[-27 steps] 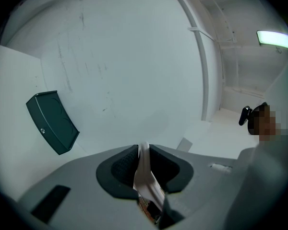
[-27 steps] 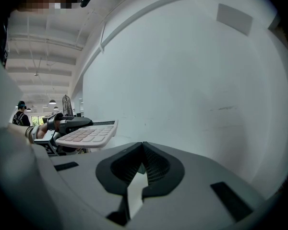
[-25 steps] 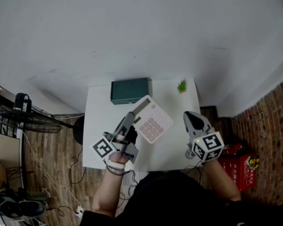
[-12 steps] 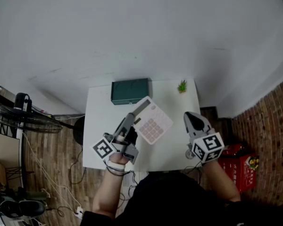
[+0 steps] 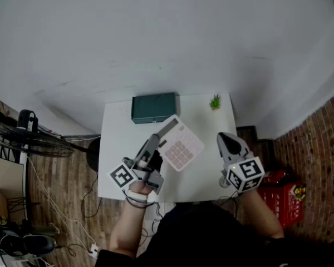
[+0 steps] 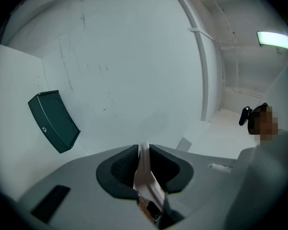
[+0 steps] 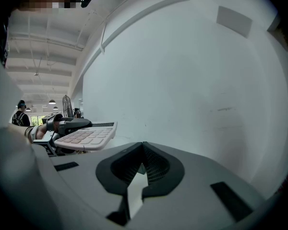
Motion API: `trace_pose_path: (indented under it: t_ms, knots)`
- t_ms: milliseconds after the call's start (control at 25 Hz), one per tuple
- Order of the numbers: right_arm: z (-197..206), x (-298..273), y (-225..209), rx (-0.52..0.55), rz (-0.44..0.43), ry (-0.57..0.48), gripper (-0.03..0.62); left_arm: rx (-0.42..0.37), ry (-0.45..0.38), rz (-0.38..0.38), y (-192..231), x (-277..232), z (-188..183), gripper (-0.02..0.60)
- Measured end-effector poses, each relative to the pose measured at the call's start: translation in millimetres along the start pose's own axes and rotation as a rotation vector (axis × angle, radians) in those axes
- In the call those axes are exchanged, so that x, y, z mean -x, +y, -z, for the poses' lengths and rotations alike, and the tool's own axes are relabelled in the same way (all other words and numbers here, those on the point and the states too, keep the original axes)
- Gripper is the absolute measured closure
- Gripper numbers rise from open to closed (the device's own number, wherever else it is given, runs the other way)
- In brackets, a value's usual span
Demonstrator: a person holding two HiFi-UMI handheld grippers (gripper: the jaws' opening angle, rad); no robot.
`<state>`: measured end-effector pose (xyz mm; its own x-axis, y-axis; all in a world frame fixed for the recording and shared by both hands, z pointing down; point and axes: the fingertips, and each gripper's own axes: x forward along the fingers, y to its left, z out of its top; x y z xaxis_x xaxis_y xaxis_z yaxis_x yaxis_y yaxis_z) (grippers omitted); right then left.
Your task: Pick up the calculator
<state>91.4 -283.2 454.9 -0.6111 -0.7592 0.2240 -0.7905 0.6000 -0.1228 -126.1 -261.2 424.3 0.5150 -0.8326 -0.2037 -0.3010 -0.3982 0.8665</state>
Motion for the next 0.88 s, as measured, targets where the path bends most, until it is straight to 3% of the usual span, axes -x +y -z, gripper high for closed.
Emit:
trace_pose_path:
  t_ms: [880]
  knots:
    - [0.5,0.6,-3.2,-0.005,-0.006,-0.016,0.591,-0.004,-0.001,0.004,-1.6,-0.8,-0.3,0.518]
